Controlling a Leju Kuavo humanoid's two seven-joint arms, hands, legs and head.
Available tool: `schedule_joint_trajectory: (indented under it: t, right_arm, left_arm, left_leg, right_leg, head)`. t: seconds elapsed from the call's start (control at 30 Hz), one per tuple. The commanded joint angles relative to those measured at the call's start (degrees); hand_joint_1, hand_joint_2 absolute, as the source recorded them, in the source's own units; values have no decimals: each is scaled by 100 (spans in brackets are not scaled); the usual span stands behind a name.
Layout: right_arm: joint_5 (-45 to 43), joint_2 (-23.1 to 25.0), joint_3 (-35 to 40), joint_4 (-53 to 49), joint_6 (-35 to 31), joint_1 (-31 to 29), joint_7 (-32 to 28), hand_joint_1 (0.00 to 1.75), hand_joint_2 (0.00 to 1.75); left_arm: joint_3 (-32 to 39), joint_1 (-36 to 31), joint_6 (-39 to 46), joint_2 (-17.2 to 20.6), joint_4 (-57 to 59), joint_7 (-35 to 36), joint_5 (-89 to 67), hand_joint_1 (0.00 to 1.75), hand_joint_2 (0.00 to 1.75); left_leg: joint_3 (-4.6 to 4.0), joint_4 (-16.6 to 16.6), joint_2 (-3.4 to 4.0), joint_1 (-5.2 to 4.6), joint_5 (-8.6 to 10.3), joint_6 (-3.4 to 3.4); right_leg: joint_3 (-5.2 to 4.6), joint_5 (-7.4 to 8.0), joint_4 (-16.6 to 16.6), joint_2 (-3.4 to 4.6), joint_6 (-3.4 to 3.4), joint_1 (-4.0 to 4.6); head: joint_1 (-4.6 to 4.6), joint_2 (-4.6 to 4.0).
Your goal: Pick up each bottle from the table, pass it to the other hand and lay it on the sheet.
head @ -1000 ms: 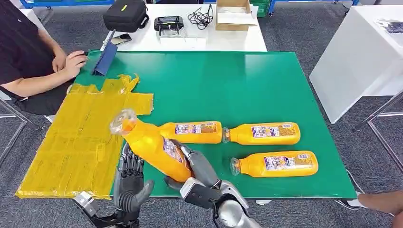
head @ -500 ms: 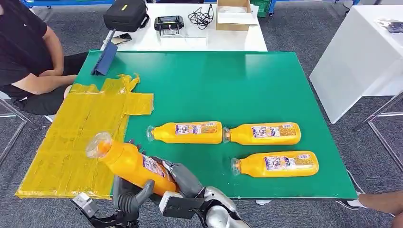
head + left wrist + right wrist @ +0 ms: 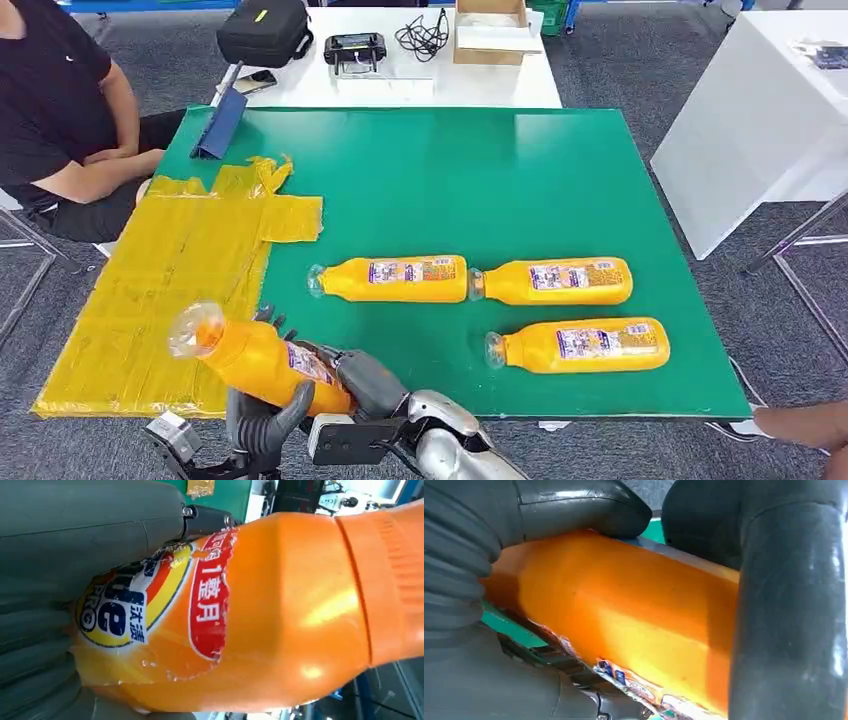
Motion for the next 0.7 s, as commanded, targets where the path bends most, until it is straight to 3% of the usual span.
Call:
schedule_joint_trajectory:
  t: [0.03,0.23,0.33,0.37,0.4,0.5,0.57,0.63,0.7]
  right_arm:
    - [47,-45,480,592,-62,-102,89,175,175]
    - [64,-179,225,312,-250,-40,147,175,175]
    - [83,-291,-40,-1,-440,19,130,175,175]
    - [203,-339,-232,-266,-818,69,90,175,175]
    - [288,-379,-381,-543,-953,127,131,0,175]
    - [130,-567,-949,-1276,-954,35,289,0,175]
    - [124,-659,-1338,-1528,-992,-110,292,0,175]
    - [76,-745,-1645,-1443,-875,-467,325,0,175]
    - [11,-785,-1880,-1116,-701,-913,324,0,175]
  left_arm:
    - [-139,-299,-4,-18,121,13,-107,175,175]
    - [-179,-239,293,-17,-265,13,-263,175,175]
    - [-377,-207,913,147,-766,13,-653,175,175]
    - [-621,-218,1630,334,-1083,13,-1053,175,175]
    - [-851,-214,2000,512,-1167,13,-1136,175,175]
    - [-1479,-372,4040,1083,-1221,13,-2587,175,175]
    - [-1431,-465,5029,1069,-967,13,-3854,175,175]
    - [-1126,-669,5191,959,-699,318,-4999,175,175]
    - [-888,-1081,5282,1120,-62,905,-6057,175,175]
  left_leg:
    - [20,-15,-14,-4,0,9]
    - [12,-11,-17,-2,0,8]
    - [5,-4,-23,-1,-1,8]
    - [-2,-2,-20,0,1,6]
    - [-8,1,-18,1,1,5]
    - [-11,1,-28,-4,4,5]
    - [-5,-1,-32,-3,4,8]
    - [-10,2,-32,-7,5,10]
    - [-8,-2,-19,-9,7,7]
  right_leg:
    - [23,-5,-12,-17,4,-2]
    - [15,-4,-10,-21,3,-1]
    - [10,-6,-6,-27,4,1]
    - [2,-4,-5,-23,3,1]
    - [-4,-3,-3,-21,2,2]
    - [-7,-4,0,-31,2,-2]
    - [0,-4,-3,-35,3,-2]
    - [-3,-3,1,-34,5,-6]
    - [-6,2,0,-19,5,-9]
  head:
    - [-2,0]
    - [-2,0]
    - [-2,0]
    - [-2,0]
    - [-2,0]
    - [-2,0]
    - [0,0]
    - [2,0]
    - [0,0]
